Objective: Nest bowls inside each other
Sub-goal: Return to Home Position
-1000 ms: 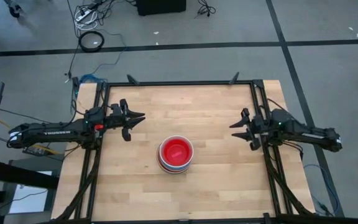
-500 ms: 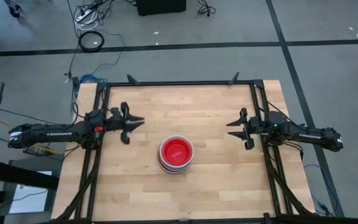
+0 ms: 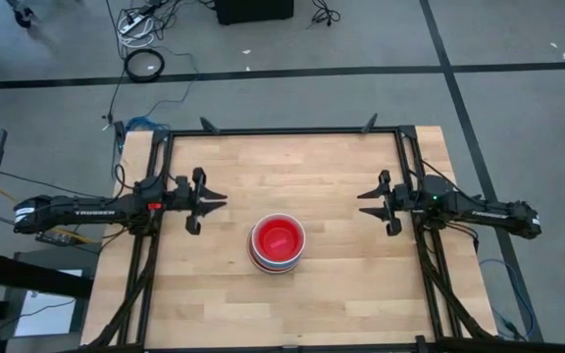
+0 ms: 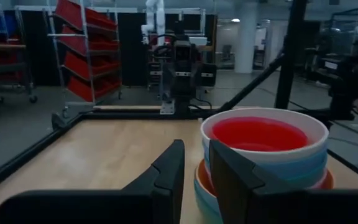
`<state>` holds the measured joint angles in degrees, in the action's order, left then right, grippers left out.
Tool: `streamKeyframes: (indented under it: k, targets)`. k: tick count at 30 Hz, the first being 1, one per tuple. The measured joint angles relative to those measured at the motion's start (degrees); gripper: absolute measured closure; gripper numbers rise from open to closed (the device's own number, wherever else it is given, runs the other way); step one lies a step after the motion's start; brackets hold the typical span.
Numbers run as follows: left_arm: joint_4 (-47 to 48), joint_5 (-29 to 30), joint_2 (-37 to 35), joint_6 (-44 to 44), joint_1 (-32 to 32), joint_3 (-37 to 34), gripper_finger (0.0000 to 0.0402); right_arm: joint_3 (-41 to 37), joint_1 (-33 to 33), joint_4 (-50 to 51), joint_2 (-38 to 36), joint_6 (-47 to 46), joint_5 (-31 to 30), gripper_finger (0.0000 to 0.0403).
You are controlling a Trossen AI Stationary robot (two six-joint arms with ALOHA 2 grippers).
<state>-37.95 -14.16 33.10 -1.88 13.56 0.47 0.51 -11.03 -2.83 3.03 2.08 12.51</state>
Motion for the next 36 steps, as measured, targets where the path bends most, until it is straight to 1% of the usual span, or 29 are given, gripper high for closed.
streamKeyframes:
  k: [4,6,9,13,16,19,22,24,26,29,33,36]
  targets:
    - [-0.4,0.5,-0.1,-1.3,0.0,0.0,0.0318,0.0,0.0,0.0,0.1,-0.6,0.0,0.0239]
    - [-4.0,0.5,-0.2,-1.5,0.0,0.0,0.0318,0.0,0.0,-0.1,0.0,-1.5,0.3,0.0239]
    - [-9.6,0.3,-0.3,-3.7,0.0,0.1,0.0318,0.7,0.0,-0.2,0.0,-2.2,3.1,0.0239]
    - [-9.7,-0.2,-0.6,-8.9,0.0,3.3,0.0318,6.2,0.0,-0.5,0.0,-5.7,3.6,0.0239]
    - [-8.6,-3.1,-0.9,-10.7,0.0,6.7,0.0318,11.8,0.0,0.6,-0.3,-7.0,3.7,0.0239]
    - [-1.8,-4.8,-3.1,-11.8,0.0,11.9,0.0318,18.0,0.0,5.1,-0.4,-7.7,3.7,0.0239]
    - [14.0,-4.4,-7.3,-10.6,0.0,19.0,0.0318,22.2,0.0,10.0,-0.4,-7.9,3.5,0.0239]
    - [25.4,-2.8,-10.4,-9.3,0.0,24.5,0.0318,24.1,0.0,12.0,-0.4,-7.9,3.3,0.0239]
    - [33.1,-1.4,-13.4,-7.2,0.0,29.2,0.0318,25.4,0.0,13.0,-0.5,-7.5,2.1,0.0239]
    - [38.9,-1.1,-16.6,-6.1,-0.1,32.9,0.0318,25.6,0.0,13.6,-0.4,-7.0,1.6,0.0239]
    - [43.8,-0.7,-19.1,-5.7,-0.1,32.8,0.0318,25.7,0.0,13.4,-0.9,-6.6,1.0,0.0239]
    - [45.1,-0.4,-20.2,-5.7,-0.1,31.0,0.0318,25.7,0.0,15.4,-2.9,-6.7,-0.7,0.0239]
